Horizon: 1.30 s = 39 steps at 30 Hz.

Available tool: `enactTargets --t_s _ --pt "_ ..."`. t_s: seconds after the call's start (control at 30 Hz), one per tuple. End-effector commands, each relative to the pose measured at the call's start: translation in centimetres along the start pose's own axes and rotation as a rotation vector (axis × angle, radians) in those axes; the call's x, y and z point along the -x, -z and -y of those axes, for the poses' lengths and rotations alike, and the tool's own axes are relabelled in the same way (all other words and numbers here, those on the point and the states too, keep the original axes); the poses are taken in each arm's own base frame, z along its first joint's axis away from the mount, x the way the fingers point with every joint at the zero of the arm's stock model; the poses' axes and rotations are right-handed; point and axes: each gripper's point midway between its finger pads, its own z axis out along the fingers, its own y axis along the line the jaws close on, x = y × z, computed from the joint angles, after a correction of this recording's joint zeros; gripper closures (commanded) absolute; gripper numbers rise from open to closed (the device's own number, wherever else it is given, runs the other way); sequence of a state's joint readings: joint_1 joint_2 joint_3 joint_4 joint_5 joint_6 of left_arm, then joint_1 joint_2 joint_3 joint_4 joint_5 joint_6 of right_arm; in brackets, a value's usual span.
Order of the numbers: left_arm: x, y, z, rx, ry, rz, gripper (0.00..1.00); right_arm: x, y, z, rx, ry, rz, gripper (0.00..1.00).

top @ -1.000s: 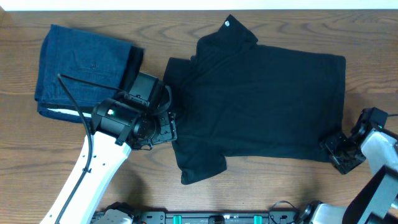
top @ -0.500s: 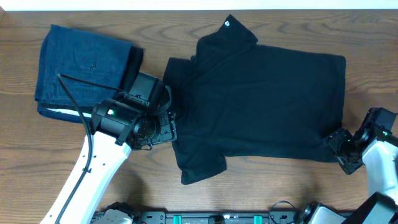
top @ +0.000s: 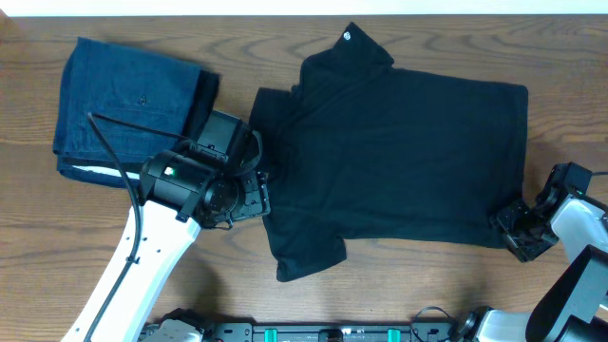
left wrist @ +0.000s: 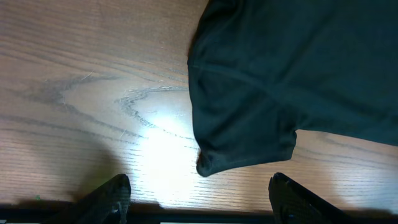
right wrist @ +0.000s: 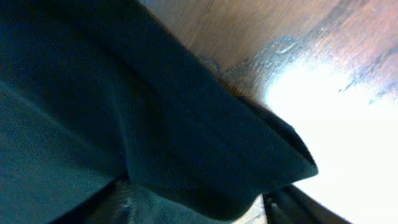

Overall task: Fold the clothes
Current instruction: 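Lower the right gripper to the T-shirt's bottom right hem and grasp it, then grasp the bottom left hem with the left gripper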

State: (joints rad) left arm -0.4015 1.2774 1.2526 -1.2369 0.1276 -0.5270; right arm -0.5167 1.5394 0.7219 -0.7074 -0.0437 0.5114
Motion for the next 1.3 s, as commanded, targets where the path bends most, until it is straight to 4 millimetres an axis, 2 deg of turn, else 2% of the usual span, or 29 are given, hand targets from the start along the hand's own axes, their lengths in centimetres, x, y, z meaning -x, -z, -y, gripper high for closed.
enactTargets --t_s 0.0,0.2,0.33,0.37,0.43,0.53,0.57,0.83,1.0,1.2,1.27 --pt "-0.3 -0.1 -0.3 0.020 -0.003 -0.014 0.27 -0.4 -0.7 0.6 -0.017 -0.012 -0.028 0.44" --pt "-0.8 -0.1 -0.7 0.033 -0.001 -0.035 0.27 -0.5 -0.7 1.4 -0.059 -0.012 -0.025 0.38" --pt "-0.9 -0.1 -0.7 0.036 -0.001 -0.038 0.27 -0.3 -0.7 1.5 -0.061 -0.014 -0.019 0.44" --pt "-0.9 -0.1 -0.7 0.036 -0.001 -0.039 0.27 -0.3 -0.7 1.5 -0.061 -0.014 -0.019 0.49" --pt "-1.0 -0.2 -0.8 0.039 0.004 -0.042 0.27 -0.3 -0.7 1.5 -0.061 -0.014 -0.019 0.66" --pt "-1.6 -0.9 -1.2 0.055 0.055 -0.063 0.27 -0.3 -0.7 1.5 -0.061 -0.014 -0.019 0.97" --pt "-1.8 -1.1 -1.4 0.062 0.066 -0.072 0.27 -0.3 -0.7 1.5 -0.061 -0.013 -0.019 0.99" --pt "-5.2 -5.5 -3.6 0.129 0.135 -0.190 0.27 -0.2 -0.7 1.4 -0.058 -0.013 -0.015 0.98" --pt "-7.8 -8.5 -2.5 0.016 0.129 -0.298 0.28 -0.1 -0.7 1.2 -0.050 -0.013 -0.009 0.98" --pt "-9.0 -11.2 -2.3 -0.048 0.134 -0.321 0.29 -0.1 -0.7 1.2 -0.046 -0.013 -0.009 0.99" --pt "-9.2 -11.7 -1.8 -0.081 0.133 -0.325 0.32 -0.1 -0.7 1.2 -0.046 -0.013 -0.009 0.99"
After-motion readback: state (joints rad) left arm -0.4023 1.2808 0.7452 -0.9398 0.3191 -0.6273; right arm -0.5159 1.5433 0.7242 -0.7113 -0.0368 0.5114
